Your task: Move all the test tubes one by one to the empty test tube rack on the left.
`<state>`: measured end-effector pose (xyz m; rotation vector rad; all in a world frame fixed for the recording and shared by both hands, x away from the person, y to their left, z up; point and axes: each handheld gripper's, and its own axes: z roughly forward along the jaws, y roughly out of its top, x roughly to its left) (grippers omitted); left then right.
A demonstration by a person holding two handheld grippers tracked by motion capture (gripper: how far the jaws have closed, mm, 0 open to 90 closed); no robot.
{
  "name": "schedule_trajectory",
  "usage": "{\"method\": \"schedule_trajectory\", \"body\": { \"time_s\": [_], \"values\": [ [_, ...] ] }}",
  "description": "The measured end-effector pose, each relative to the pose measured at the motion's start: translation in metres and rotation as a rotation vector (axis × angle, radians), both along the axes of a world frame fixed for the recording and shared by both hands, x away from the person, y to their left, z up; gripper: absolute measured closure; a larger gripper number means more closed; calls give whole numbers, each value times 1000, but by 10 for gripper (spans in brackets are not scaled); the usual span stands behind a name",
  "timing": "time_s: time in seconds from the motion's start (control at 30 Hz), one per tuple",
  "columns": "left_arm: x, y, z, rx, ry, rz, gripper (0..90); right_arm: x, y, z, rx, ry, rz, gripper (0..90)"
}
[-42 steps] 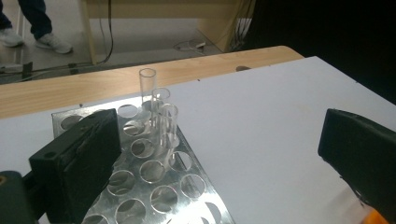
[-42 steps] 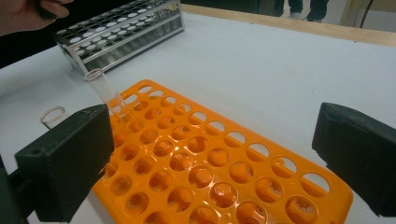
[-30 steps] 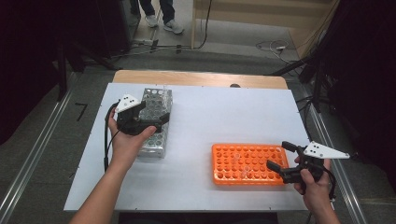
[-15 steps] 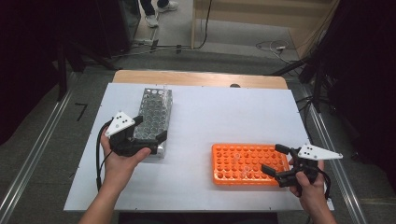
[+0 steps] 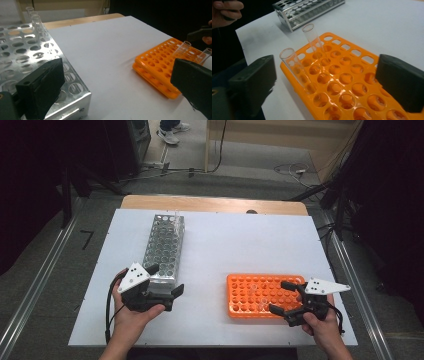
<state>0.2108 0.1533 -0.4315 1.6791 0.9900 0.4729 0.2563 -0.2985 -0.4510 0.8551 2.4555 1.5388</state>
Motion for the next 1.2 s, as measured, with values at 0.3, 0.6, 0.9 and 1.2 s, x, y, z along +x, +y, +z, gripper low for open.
{"method": "schedule_trajectory", "body": {
  "time_s": [0.3, 0.6, 0.9, 1.2],
  "values": [
    [-11, -9, -16, 23, 37, -32, 0, -3, 10, -8, -46, 37, 38, 198],
    [-9, -15, -21, 29, 51, -54, 0, -6, 21, -16, -93, 46, 66, 430],
    [-8, -17, -23, 39, 58, -55, 0, -8, 29, -23, -146, 20, 93, 630],
    [-8, -19, -24, 40, 59, -55, 0, -9, 29, -23, -170, -27, 76, 737]
  ]
}}
